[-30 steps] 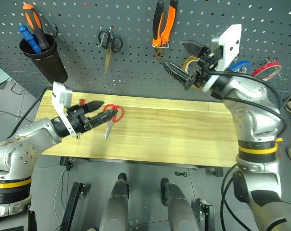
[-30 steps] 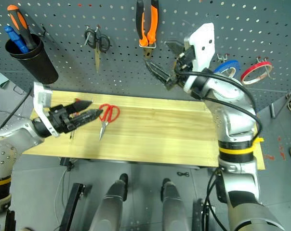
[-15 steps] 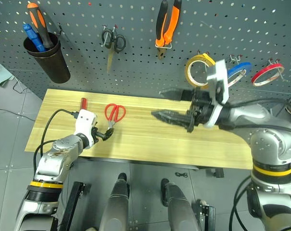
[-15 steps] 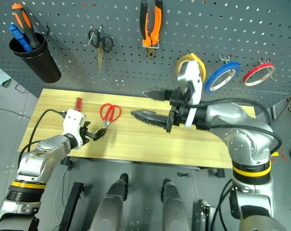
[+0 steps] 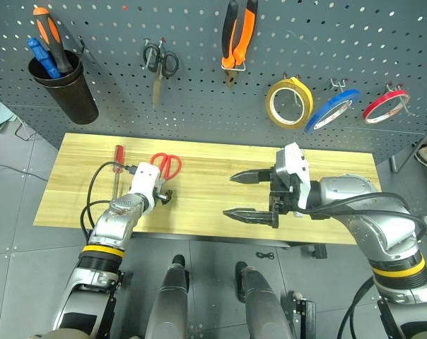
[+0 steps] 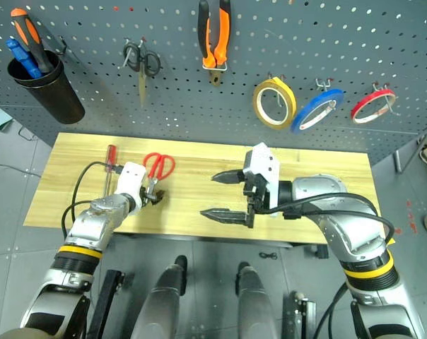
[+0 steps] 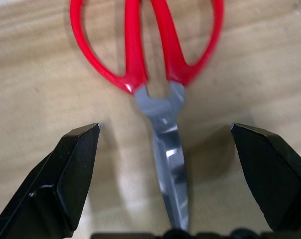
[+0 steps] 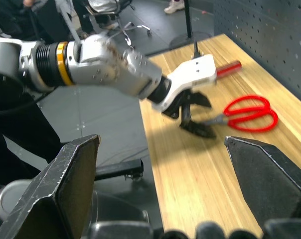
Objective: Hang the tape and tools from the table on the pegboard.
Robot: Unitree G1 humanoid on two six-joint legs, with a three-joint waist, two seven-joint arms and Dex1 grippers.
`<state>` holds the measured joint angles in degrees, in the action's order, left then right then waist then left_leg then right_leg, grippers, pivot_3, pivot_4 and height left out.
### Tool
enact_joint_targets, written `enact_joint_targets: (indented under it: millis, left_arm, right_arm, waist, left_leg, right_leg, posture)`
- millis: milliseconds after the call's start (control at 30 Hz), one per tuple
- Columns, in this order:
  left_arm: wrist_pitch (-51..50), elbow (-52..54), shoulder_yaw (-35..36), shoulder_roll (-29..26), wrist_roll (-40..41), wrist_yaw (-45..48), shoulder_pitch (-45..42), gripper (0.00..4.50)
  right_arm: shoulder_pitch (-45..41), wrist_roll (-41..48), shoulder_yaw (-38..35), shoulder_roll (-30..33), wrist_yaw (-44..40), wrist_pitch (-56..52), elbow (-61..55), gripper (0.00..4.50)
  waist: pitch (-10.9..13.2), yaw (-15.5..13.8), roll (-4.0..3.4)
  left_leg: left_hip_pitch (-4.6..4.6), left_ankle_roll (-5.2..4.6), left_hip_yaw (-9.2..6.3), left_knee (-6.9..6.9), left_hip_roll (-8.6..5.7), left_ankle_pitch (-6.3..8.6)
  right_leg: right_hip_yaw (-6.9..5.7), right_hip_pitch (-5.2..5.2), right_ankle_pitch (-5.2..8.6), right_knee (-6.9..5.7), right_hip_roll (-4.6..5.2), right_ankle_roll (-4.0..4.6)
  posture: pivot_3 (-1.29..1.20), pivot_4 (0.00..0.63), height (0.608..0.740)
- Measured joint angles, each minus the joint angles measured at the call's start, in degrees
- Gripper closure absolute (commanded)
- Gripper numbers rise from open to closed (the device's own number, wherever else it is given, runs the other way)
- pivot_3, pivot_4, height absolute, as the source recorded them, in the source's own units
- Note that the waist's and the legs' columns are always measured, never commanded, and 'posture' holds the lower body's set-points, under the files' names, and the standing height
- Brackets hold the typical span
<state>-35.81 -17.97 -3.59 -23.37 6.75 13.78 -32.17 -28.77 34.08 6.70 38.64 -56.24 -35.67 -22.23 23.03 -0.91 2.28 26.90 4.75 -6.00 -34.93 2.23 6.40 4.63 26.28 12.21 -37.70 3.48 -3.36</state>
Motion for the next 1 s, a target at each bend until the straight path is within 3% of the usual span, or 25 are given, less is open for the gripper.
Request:
enact_joint_targets:
  millis: [133, 300, 367, 733, 1000]
  left_arm:
    - [-1.8, -0.2, -0.3, 0.9, -1.0, 0.1, -0.7, 1.17]
    - [-4.2, 2.4, 0.1, 1.3, -2.4, -1.2, 0.6, 3.6]
    - [-5.3, 3.8, 0.6, 1.3, -2.8, -1.9, 1.6, 4.38]
    - [-5.6, 8.4, 2.2, 1.4, -2.9, -0.9, 5.0, 4.38]
    - [-0.2, 30.7, 6.6, -0.4, 2.0, 5.3, 16.5, 4.38]
  right_arm:
    - [0.5, -1.5, -0.5, 0.2, 0.0, 1.7, 1.2, 0.0]
    - [0.5, -1.5, -0.6, -0.1, 0.1, 2.1, 1.4, 0.0]
    - [0.4, -1.5, -0.6, -0.2, 0.2, 2.1, 1.5, 0.0]
    - [0.1, -1.8, -1.2, -1.5, 1.4, 2.6, 2.6, 0.0]
    - [-1.4, 1.2, -9.1, -3.3, 6.4, 2.3, 1.0, 0.0]
  waist:
    - [-0.1, 0.4, 0.0]
    - [-0.1, 0.8, 0.0]
    - [-0.1, 0.9, 0.0]
    - [-0.1, 0.8, 0.0]
    - [-0.1, 0.6, 0.0]
  left_leg:
    - [-0.11, 0.0, 0.0, 0.0, 0.0, 0.0]
    - [-0.19, -0.02, 0.01, 0.01, 0.01, -0.02]
    - [-0.21, -0.04, 0.01, 0.01, 0.0, -0.03]
    - [-0.18, -0.06, 0.01, 0.03, 0.01, -0.06]
    - [-0.15, -0.05, 0.01, 0.08, 0.04, -0.06]
  right_leg:
    - [0.01, -0.06, 0.0, -0.06, -0.01, -0.01]
    - [0.03, -0.09, 0.1, -0.17, -0.02, -0.16]
    - [0.03, -0.09, 0.11, -0.19, -0.02, -0.18]
    - [0.03, -0.07, 0.15, -0.18, -0.02, -0.24]
    - [0.02, -0.06, 0.07, -0.09, 0.0, -0.12]
  posture:
    - [0.1, 0.359, 0.74]
    - [0.1, 0.359, 0.74]
    - [0.1, 0.356, 0.74]
    - [0.11, 0.349, 0.74]
    - [0.12, 0.342, 0.74]
